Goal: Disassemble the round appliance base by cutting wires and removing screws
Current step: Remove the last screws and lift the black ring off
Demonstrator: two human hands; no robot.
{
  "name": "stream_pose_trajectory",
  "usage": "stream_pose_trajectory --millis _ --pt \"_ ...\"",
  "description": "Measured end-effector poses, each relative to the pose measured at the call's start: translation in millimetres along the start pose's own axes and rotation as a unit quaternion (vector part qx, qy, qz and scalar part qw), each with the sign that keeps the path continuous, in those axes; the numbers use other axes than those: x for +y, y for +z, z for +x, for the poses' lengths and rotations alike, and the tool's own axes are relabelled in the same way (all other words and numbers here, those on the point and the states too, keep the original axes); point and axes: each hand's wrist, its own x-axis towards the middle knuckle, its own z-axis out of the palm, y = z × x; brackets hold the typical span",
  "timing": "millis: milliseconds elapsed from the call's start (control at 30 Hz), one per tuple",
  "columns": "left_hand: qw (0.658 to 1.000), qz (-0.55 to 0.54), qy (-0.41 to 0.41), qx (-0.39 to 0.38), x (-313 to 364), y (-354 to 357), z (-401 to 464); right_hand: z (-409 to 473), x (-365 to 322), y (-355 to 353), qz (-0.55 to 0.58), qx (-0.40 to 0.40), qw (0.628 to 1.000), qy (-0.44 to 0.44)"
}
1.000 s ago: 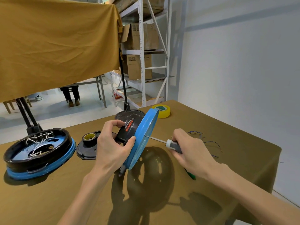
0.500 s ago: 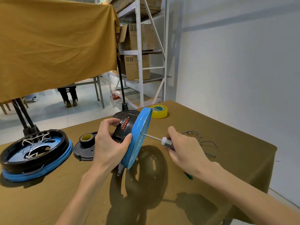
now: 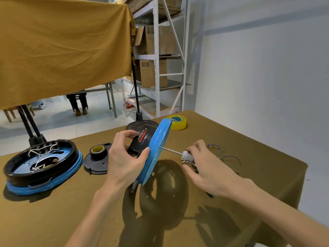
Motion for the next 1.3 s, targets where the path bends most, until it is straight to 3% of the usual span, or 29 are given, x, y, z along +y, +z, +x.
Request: stream_pose_trajectory --millis 67,233,400,467,533,600,800,867,1033,1200,1300 --pt "1.0 0.003 0.003 -0.003 -0.6 0.8 1.8 -1.3 1.3 0.3 0.003 -0.001 1.0 -0.012" --pt "1.0 0.001 0.002 -0.003 -2.6 1.1 0.4 10.4 -8.2 -1.2 -0.07 0.088 0.993 -0.028" --pt "0.999 -0.022 -0.022 0.013 -3.5 2.2 -2.1 9.9 18.6 15.3 0.059 -0.012 0.992 0.112" --pt "0.999 -0.025 -0.036 0.013 -2.8 1.1 -1.4 11.5 19.8 18.4 0.268 -0.002 0.949 0.165" --pt "0.999 -0.037 -0.031 -0.001 0.7 2.6 -2.1 23.2 3.0 19.5 0.466 -0.02 0.867 0.174" --pt "0.999 -0.041 -0.019 -0.008 5.5 6.4 -4.8 38.7 -23.1 23.1 0.544 -0.052 0.822 0.162" --pt "0.989 -0.081 -0.124 -0.029 4.6 6.7 -7.2 57.9 -56.3 43.3 0.491 0.019 0.856 0.163" --pt "0.984 -0.107 -0.144 -0.012 5.4 7.3 -8.3 58.5 -56.1 43.7 0.458 0.03 0.877 0.144" --pt "0.976 -0.144 -0.159 0.031 8.7 14.9 -15.9 52.8 -51.3 41.3 0.451 0.03 0.889 0.067" --pt "0.97 -0.199 -0.139 0.009 8.6 12.3 -28.4 49.2 -37.1 33.0 0.514 -0.051 0.854 0.059" --pt "0.97 -0.196 -0.14 0.018 5.8 14.1 -29.4 46.6 -37.7 36.9 0.52 -0.035 0.85 0.073"
